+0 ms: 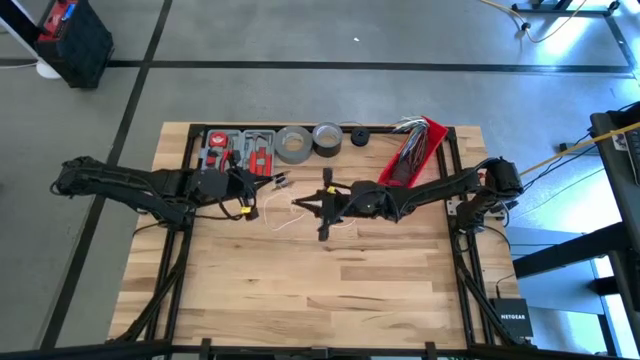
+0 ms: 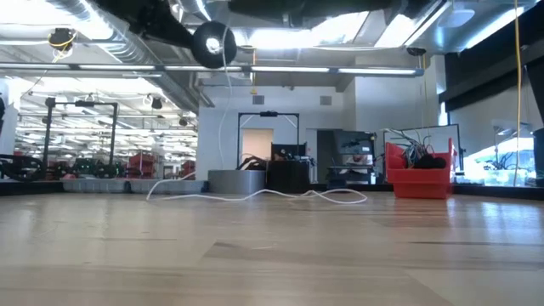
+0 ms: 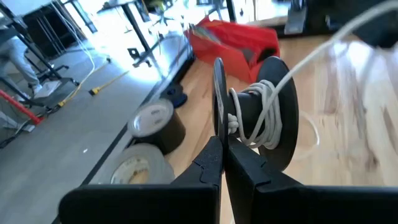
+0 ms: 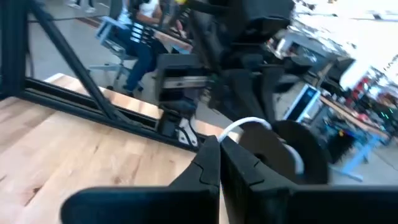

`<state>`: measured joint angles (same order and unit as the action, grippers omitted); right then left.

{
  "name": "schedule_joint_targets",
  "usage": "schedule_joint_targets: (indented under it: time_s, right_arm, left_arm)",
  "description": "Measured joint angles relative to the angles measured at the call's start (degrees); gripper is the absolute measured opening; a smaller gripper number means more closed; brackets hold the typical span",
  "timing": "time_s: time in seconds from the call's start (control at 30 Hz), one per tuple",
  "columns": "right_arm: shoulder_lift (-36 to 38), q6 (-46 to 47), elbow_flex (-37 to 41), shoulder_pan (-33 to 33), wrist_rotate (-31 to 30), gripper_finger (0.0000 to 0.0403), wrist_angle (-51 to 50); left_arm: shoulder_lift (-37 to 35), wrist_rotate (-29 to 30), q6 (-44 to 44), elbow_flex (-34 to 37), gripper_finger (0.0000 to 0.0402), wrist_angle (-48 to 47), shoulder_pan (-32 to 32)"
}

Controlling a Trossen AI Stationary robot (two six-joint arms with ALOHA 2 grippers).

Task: Coil cords
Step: Uncoil the white wire from the black spool

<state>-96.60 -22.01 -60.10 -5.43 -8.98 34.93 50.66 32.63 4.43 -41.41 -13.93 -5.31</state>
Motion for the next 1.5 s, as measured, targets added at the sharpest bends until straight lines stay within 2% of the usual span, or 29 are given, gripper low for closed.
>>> schedule_joint_targets:
  time_s: [0.23, 0.93, 1.0, 1.07, 1.23, 1.3, 1.4, 1.5]
  right_arm:
    - [0.01, -1.01, 0.00, 0.27, 4.10, 0.0004, -3.17]
    - [-0.11, -3.75, 0.04, 2.94, 2.91, 0.0005, -19.38]
    - [-0.11, -4.08, 0.04, 2.91, -0.27, 0.0005, -20.85]
    - [0.20, -5.41, 0.04, 2.77, -6.70, 0.0005, -22.93]
    - [2.06, -6.82, 0.07, 2.75, -31.14, 0.0005, -24.87]
    - [2.98, -6.84, 0.07, 2.17, -37.67, 0.0005, -24.93]
    - [4.97, -6.92, 0.07, 0.68, -38.42, 0.0005, -24.22]
    - [5.70, -6.97, 0.04, -1.47, -32.60, 0.0005, -19.62]
  left_arm:
    - [0.36, -0.01, -0.64, 0.00, 0.0002, 5.17, 0.05]
    - [0.34, 0.31, 1.31, 0.04, 0.0002, 7.51, -1.06]
    - [0.34, 0.21, 1.62, 0.04, 0.0002, 7.17, -1.06]
    - [0.34, 0.16, 1.62, 0.04, 0.0002, 6.35, -1.10]
    - [0.30, 0.04, 2.29, 0.04, 0.0002, 0.22, -1.56]
    - [0.30, 0.03, 2.32, 0.04, 0.0002, -2.97, -1.53]
    - [0.32, 0.01, 2.26, 0.04, 0.0002, -6.40, -0.86]
    - [0.32, 0.06, 1.75, 0.04, 0.0002, -6.99, 0.31]
